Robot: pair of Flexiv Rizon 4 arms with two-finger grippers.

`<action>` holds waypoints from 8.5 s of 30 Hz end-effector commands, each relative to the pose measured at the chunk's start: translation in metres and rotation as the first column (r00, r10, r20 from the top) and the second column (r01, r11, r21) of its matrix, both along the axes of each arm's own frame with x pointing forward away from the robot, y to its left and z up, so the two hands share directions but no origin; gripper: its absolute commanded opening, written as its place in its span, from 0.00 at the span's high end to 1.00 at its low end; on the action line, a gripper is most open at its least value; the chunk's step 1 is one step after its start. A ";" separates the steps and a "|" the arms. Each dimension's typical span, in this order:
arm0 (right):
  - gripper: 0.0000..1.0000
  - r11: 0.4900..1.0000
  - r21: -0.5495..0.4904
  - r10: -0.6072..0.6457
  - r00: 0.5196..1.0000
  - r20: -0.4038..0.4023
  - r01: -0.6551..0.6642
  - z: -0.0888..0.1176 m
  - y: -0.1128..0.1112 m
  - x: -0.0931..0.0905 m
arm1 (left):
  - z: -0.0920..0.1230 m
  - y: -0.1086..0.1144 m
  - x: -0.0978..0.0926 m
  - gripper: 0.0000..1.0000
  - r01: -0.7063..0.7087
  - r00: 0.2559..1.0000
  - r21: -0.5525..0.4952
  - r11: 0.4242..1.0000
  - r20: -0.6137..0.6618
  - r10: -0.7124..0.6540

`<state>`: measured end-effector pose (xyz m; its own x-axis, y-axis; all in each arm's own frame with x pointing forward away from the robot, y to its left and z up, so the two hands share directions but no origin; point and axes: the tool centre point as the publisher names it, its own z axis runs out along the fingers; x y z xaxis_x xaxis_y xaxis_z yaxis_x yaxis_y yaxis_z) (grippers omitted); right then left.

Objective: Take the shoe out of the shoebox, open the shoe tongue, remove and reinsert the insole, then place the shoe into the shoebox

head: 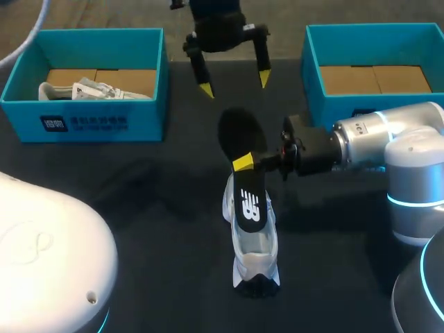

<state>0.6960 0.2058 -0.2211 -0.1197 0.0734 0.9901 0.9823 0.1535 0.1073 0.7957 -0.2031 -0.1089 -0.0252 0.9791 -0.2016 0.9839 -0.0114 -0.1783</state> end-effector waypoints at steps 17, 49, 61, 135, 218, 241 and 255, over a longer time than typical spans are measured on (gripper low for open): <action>1.00 1.000 -0.002 -0.003 1.000 0.001 0.003 0.000 0.001 -0.001 | 0.002 0.008 -0.002 0.00 0.018 0.997 -0.151 0.988 0.071 -0.007; 1.00 1.000 -0.002 -0.003 1.000 0.001 0.003 0.000 0.001 -0.001 | -0.001 0.060 -0.036 0.00 0.147 0.948 -0.881 0.450 0.256 0.191; 1.00 1.000 -0.002 -0.003 1.000 0.001 0.003 0.000 0.001 -0.001 | -0.003 0.062 -0.039 0.00 0.188 0.954 -0.886 0.424 0.267 0.134; 1.00 1.000 -0.002 -0.003 1.000 0.001 0.003 0.000 0.001 -0.001 | -0.102 -0.014 -0.042 0.56 0.107 0.955 -0.987 0.119 0.135 0.265; 0.00 0.998 -0.025 -0.065 0.998 0.005 0.065 0.006 -0.037 -0.006 | -0.104 0.003 -0.047 1.00 0.046 0.974 -0.987 0.155 0.078 0.213; 0.00 0.974 -0.199 -0.094 0.994 0.059 0.104 0.023 -0.103 -0.033 | -0.103 0.024 -0.078 1.00 -0.120 0.990 -0.953 0.277 -0.092 0.110; 0.00 0.948 -0.308 -0.039 0.992 0.123 0.075 0.025 -0.130 -0.058 | -0.105 0.022 -0.110 1.00 -0.190 0.981 -0.918 0.349 -0.164 0.105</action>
